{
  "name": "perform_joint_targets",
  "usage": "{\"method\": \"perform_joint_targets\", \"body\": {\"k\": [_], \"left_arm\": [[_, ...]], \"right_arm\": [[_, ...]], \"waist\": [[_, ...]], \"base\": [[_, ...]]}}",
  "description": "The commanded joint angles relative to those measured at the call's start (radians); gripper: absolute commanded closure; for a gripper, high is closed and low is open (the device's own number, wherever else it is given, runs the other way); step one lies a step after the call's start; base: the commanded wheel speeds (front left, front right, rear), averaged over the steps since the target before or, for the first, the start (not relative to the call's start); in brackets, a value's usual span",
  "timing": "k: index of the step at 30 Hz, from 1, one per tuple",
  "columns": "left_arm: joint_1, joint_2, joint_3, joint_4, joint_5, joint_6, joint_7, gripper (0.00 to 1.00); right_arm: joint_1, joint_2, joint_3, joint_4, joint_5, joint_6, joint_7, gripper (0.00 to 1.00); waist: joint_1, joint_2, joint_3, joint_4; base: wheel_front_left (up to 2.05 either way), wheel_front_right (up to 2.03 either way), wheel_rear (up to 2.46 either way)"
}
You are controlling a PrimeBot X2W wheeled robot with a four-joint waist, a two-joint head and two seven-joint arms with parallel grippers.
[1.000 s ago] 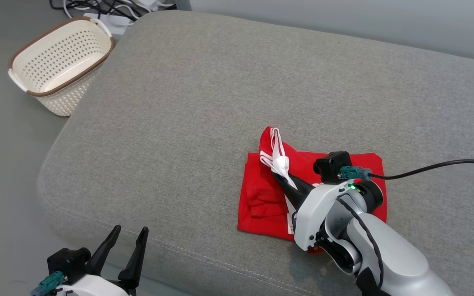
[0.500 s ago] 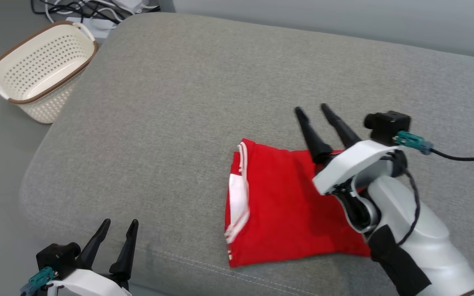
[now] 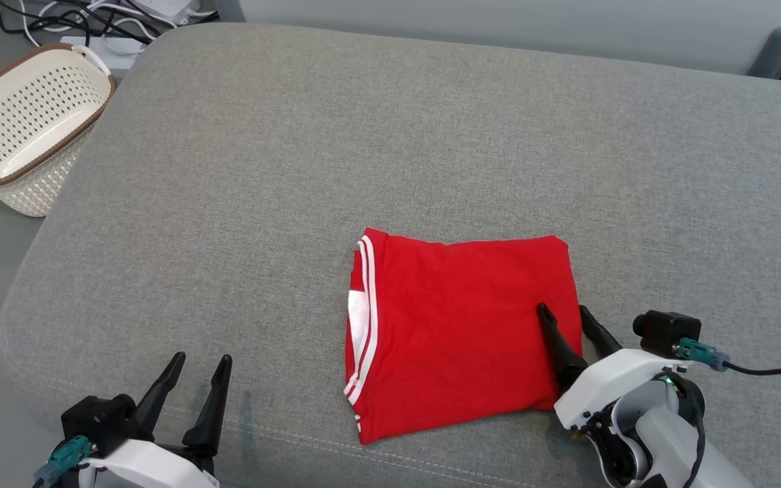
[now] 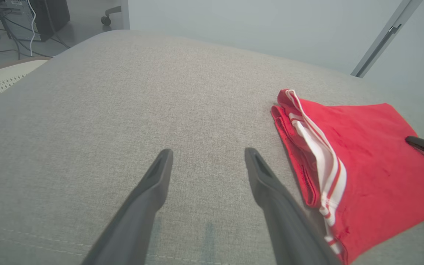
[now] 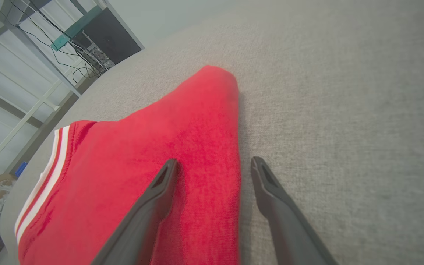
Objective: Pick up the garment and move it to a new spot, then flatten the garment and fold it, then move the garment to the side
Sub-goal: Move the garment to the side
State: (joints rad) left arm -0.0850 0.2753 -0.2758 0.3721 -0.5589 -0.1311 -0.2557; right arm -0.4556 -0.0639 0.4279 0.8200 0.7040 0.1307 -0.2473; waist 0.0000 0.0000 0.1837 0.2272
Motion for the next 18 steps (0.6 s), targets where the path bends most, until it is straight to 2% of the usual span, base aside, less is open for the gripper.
{"method": "perform_joint_targets", "body": {"k": [1,3,4,5,6,7,13,18], "left_arm": [[-0.024,0.035,0.032,-0.023,-0.005,0.0,-0.006,0.0],[-0.028,0.04,0.027,-0.023,-0.009,0.0,-0.006,0.0],[-0.03,0.042,0.025,-0.023,-0.011,0.0,-0.006,0.0],[-0.031,0.043,0.022,-0.023,-0.013,0.0,-0.006,0.0],[-0.032,0.045,0.021,-0.023,-0.014,0.0,-0.006,0.0],[-0.032,0.045,0.021,-0.023,-0.015,0.0,-0.006,0.0],[-0.022,0.041,0.032,-0.019,-0.009,0.0,-0.006,0.0],[-0.005,0.032,0.048,-0.029,0.012,0.0,-0.006,0.0]], "right_arm": [[-0.003,0.014,0.024,-0.013,0.013,0.0,-0.014,0.0],[-0.008,0.014,0.037,0.002,0.031,0.0,-0.014,0.0],[-0.013,0.014,0.045,0.013,0.038,0.0,-0.014,0.07],[-0.017,0.014,0.055,0.024,0.045,0.0,-0.014,0.52],[-0.021,0.014,0.065,0.034,0.054,0.0,-0.014,0.61],[-0.026,0.014,0.073,0.042,0.063,0.0,-0.014,1.0],[-0.042,0.014,0.025,0.034,0.03,0.0,-0.014,1.0],[-0.005,0.014,-0.075,-0.021,-0.049,0.0,-0.014,1.0]], "waist": [[0.0,0.0,0.009,0.006],[0.0,0.0,0.014,0.013],[0.0,0.0,0.016,0.017],[0.0,0.0,0.016,0.022],[0.0,0.0,0.016,0.025],[0.0,0.0,0.015,0.028],[0.0,0.0,-0.014,0.017],[0.0,0.0,-0.044,-0.044]], "base": [[0.0,0.0,0.0],[0.0,0.0,0.0],[0.0,0.0,0.0],[0.0,0.0,0.0],[0.0,0.0,0.0],[0.0,0.0,0.0],[0.0,0.0,0.0],[0.0,0.0,0.0]]}}
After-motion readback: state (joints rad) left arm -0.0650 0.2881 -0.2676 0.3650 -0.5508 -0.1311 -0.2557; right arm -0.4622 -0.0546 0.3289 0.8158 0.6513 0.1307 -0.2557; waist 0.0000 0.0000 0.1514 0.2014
